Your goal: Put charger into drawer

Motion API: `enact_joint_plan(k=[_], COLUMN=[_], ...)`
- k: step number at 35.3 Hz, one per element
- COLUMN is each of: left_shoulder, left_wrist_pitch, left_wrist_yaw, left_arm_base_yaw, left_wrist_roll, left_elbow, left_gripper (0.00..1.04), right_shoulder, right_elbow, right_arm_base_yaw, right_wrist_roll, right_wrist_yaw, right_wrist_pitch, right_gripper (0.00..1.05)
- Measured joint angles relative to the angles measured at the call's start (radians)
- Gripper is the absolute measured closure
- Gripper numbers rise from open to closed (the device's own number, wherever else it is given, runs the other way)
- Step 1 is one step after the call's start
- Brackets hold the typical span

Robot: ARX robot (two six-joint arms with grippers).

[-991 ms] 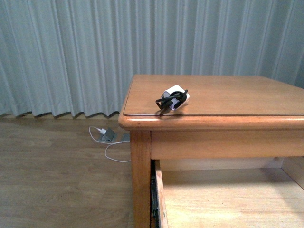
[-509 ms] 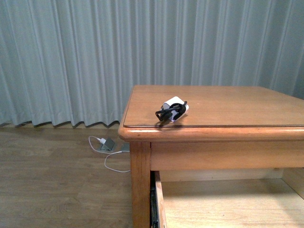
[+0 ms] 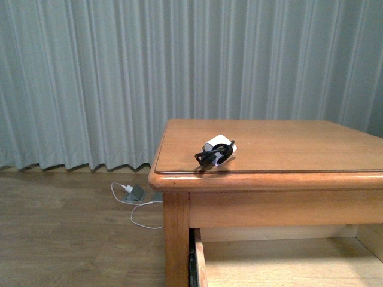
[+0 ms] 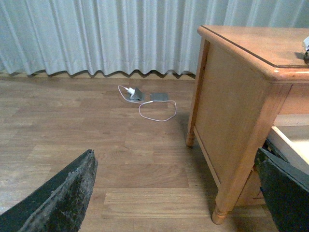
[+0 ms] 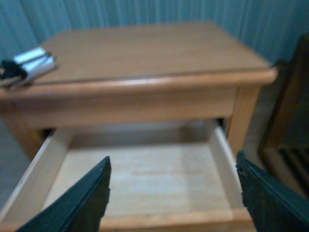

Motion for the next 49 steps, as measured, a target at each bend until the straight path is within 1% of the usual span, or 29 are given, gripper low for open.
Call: enact_joint_plan(k=[1,3,9,12,16,18,20,22,30,32,40,41,42,44,45,49], left_shoulder=[0.000,0.000,0.000,0.000,0.000,0.000,0.000,0.000,0.000,0.000,0.000,0.000,0.000,0.010,0.046,0.214], left_wrist_pitch=[0.000,0.000,0.000,0.000,0.000,0.000,0.000,0.000,0.000,0.000,0.000,0.000,0.000,-0.010,-0.008,0.066], left_wrist_yaw=[0.001,0.000,0.001,0.000,0.001,0.001,0.000,0.000,0.001,0.001,0.001,0.001,0.001,-0.004,-0.024,-0.030], left_arm_base_yaw=[0.000,0.000,0.000,0.000,0.000,0.000,0.000,0.000,0.000,0.000,0.000,0.000,0.000,-0.006,-0.021,-0.071], left_wrist_roll=[0.000,0.000,0.000,0.000,0.000,0.000,0.000,0.000,0.000,0.000,0.000,0.000,0.000,-0.027,-0.062,-0.101], left_elbow=[0.000,0.000,0.000,0.000,0.000,0.000,0.000,0.000,0.000,0.000,0.000,0.000,0.000,0.002,0.004,0.037], left_gripper=[0.06,0.06,0.06,0.06,0.06,0.06,0.06,0.06,0.06,0.06,0.06,0.06,0.06,0.06,0.06,0.06], right_shoulder=[-0.011,-0.031,-0.066,-0.090,-0.134,-0.192,-0.232,-0.260,-0.266,-0.267,-0.267,-0.267,-0.267,-0.267,-0.267,-0.267], right_elbow=[-0.007,-0.031,-0.071,-0.081,-0.098,-0.100,-0.111,-0.112,-0.112,-0.112,-0.112,-0.112,-0.112,-0.112,-0.112,-0.112], right_arm_base_yaw=[0.010,0.016,0.019,0.019,0.019,0.019,0.019,0.019,0.019,0.019,0.019,0.019,0.019,0.019,0.019,0.019], right_wrist_roll=[-0.003,-0.011,-0.016,-0.017,-0.020,-0.020,-0.020,-0.021,-0.021,-0.021,-0.021,-0.021,-0.020,-0.021,-0.021,-0.021], right_wrist_yaw=[0.019,0.035,0.037,0.036,0.037,0.037,0.036,0.036,0.036,0.037,0.036,0.036,0.036,0.036,0.037,0.036], right_wrist_pitch=[0.008,0.011,0.007,0.001,-0.024,-0.106,-0.141,-0.147,-0.149,-0.149,-0.149,-0.149,-0.149,-0.149,-0.149,-0.149], right_gripper=[0.44,0.58,0.85,1.03,1.03,1.03,1.03,0.98,0.62,0.50,0.16,0.09,0.07,0.09,0.09,0.09])
